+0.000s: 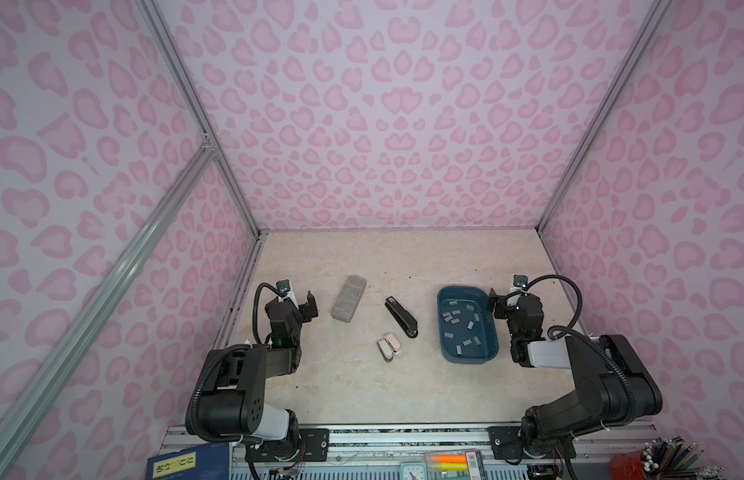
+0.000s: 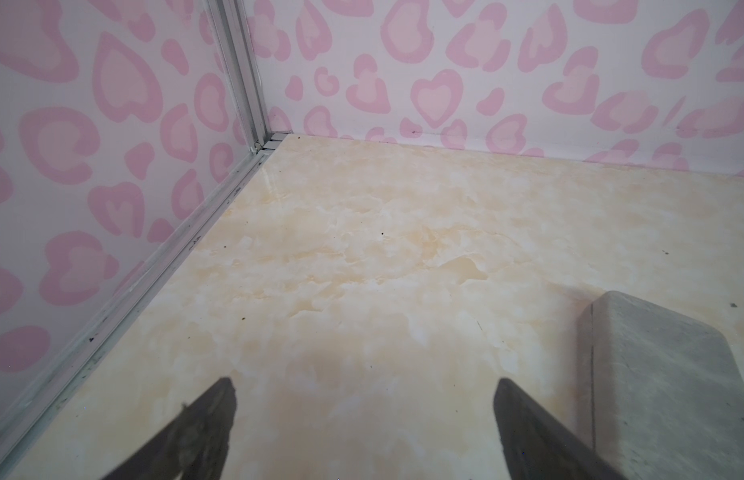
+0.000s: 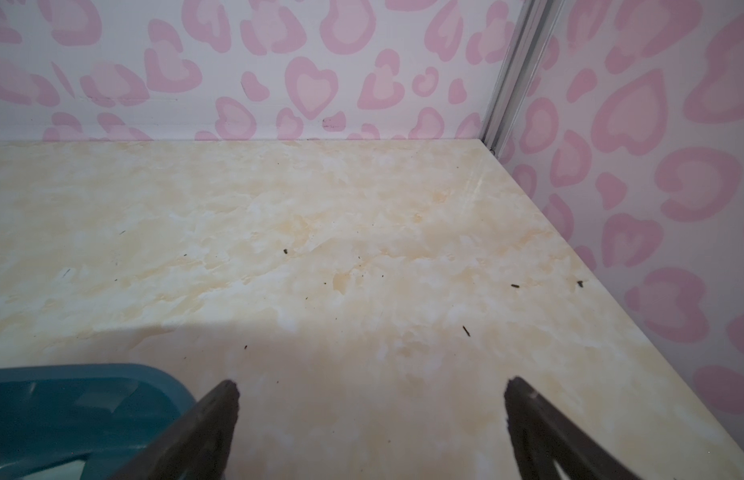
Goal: Load the staples into the stapler
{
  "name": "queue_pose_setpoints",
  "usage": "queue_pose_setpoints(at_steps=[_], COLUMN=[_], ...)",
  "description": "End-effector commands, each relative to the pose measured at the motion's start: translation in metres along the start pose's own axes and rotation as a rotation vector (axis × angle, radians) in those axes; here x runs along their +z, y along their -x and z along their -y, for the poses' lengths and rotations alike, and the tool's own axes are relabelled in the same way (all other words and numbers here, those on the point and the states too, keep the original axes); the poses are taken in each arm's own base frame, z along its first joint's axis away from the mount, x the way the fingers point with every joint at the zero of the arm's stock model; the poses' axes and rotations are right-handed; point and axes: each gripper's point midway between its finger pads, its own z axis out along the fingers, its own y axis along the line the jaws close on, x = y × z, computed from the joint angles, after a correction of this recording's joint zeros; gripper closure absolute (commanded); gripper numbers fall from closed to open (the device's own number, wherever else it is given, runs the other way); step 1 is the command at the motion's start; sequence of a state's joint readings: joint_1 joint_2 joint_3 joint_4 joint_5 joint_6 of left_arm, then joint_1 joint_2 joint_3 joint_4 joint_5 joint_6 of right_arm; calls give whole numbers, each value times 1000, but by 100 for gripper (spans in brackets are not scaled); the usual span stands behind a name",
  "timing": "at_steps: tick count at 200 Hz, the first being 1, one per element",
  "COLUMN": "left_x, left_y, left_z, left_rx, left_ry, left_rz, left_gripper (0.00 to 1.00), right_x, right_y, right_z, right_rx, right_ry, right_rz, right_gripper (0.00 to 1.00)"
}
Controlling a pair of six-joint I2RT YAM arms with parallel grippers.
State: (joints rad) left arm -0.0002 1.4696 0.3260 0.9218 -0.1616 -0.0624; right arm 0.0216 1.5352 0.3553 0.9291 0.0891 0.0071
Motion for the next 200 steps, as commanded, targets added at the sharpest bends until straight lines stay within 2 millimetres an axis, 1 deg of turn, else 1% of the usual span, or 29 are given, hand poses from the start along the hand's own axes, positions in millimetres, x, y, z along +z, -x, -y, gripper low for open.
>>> queue_pose_setpoints(at_steps=[1,121,137,148,156,157,169,180,192,200], left_x=[0,0,-1,0,1,1,1,-4,-14,-22], left_y=[14,14,14,24,30,29,44,57,70,79], left_z=[2,1,2,-1,-5,-6,-9,-5,0,3], left_rx=[-11,-10,-8,-9,-13,-12,-37,-70,-98,-111], left_ry=[-8,-7,-7,19,58,64,95,71,30,10], left_rz=[54,57,60,52,10,-2,-45,-39,-1,26], left_gripper=[3,2,2,2,2,2,3,2,2,2], right_x=[0,0,-4,-7,-8,-8,-7,-8,-11,-15], right_y=[1,1,10,16,19,20,24,30,35,41], right_z=[0,0,-2,2,5,6,16,27,35,42], right_rx=[1,0,3,2,4,3,3,14,40,99], right_ry=[-2,-2,10,-8,-32,-36,-96,-165,-209,-252], right_rz=[2,6,45,45,25,20,-60,-106,-125,-128], right_gripper=[0,0,0,0,0,0,0,0,0,0])
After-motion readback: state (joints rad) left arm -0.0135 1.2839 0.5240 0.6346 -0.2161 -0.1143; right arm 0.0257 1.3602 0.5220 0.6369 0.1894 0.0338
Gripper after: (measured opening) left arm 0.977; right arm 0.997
